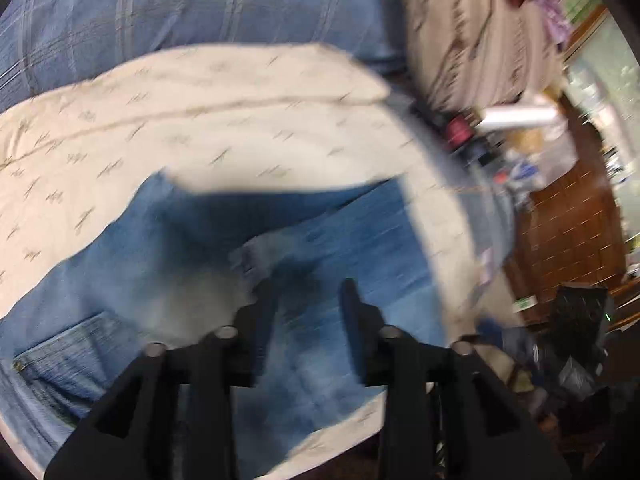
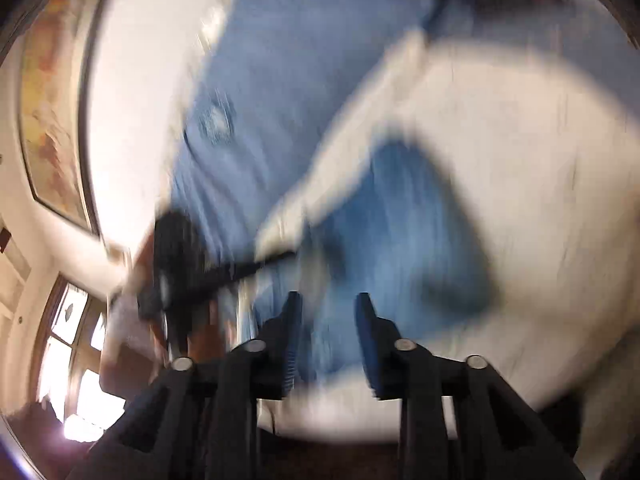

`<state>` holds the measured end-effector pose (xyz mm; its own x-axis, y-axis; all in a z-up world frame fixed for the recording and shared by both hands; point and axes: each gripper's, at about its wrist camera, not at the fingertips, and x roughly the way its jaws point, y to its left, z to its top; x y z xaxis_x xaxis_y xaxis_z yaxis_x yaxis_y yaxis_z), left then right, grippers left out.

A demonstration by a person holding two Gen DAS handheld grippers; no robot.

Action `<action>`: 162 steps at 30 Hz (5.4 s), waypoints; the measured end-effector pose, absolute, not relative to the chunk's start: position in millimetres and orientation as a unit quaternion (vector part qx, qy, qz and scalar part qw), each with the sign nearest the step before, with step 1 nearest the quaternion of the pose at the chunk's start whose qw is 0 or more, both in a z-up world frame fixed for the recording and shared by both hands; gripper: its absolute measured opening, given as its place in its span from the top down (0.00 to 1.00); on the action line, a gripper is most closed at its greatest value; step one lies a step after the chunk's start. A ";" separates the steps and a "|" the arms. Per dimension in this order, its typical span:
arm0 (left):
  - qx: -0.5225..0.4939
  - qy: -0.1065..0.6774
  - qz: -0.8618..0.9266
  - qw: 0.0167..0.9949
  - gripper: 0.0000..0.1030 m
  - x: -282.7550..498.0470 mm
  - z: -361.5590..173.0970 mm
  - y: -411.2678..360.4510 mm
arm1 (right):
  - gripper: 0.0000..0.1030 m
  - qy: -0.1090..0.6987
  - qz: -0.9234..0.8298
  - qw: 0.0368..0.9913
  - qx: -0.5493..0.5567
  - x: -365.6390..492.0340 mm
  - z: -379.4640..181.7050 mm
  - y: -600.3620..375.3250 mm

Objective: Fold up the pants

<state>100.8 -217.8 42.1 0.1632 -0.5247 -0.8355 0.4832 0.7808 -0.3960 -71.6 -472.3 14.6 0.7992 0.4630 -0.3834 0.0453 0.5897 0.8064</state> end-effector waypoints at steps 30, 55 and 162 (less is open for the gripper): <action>0.024 0.568 -0.331 0.753 0.53 41.6 -13.3 -236.6 | 0.63 0.371 0.077 0.882 0.280 -48.2 -40.0 -450.2; -0.104 0.464 -0.119 0.872 0.40 57.5 33.9 6.4 | 0.25 0.405 0.194 0.894 0.007 -26.4 33.9 -186.2; 0.230 0.489 -0.437 0.719 0.60 93.1 46.2 -293.6 | 0.70 0.311 0.118 0.808 0.485 -97.8 -67.0 -435.2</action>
